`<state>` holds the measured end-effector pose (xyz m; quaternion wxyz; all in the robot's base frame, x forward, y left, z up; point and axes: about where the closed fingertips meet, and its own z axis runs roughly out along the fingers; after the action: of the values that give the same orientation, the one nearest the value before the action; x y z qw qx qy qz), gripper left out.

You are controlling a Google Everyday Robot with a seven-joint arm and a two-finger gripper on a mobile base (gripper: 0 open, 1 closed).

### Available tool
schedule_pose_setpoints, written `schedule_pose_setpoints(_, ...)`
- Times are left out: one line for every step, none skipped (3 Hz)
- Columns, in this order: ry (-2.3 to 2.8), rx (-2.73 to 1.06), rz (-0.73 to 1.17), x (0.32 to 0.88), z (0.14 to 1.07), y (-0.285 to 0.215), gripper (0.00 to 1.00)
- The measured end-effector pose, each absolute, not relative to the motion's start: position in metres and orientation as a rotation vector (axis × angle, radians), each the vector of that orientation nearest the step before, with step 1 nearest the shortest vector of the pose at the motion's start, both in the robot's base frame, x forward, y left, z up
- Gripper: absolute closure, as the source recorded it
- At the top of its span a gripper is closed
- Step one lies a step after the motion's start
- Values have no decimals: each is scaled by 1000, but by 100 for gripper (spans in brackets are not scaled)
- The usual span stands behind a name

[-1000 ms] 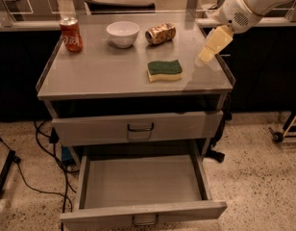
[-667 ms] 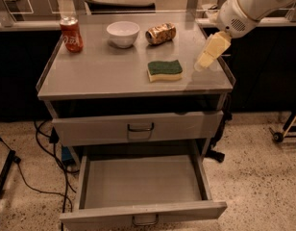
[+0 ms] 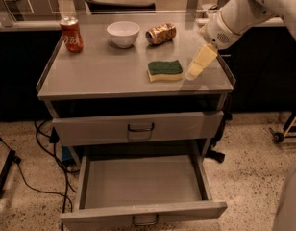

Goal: Place sponge into middle drawer

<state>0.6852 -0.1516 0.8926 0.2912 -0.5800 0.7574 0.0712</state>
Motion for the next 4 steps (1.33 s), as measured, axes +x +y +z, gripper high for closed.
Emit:
schedule_pose_setpoints(2020, -1545, 278, 698, 871, -138, 0)
schedule_pose_setpoints(2019, -1548, 373, 706, 850, -123, 0)
schedule_pose_setpoints(2016, -1556, 467, 709, 833, -106, 0)
schedule_pose_setpoints(2008, -1565, 523, 710, 825, -95, 0)
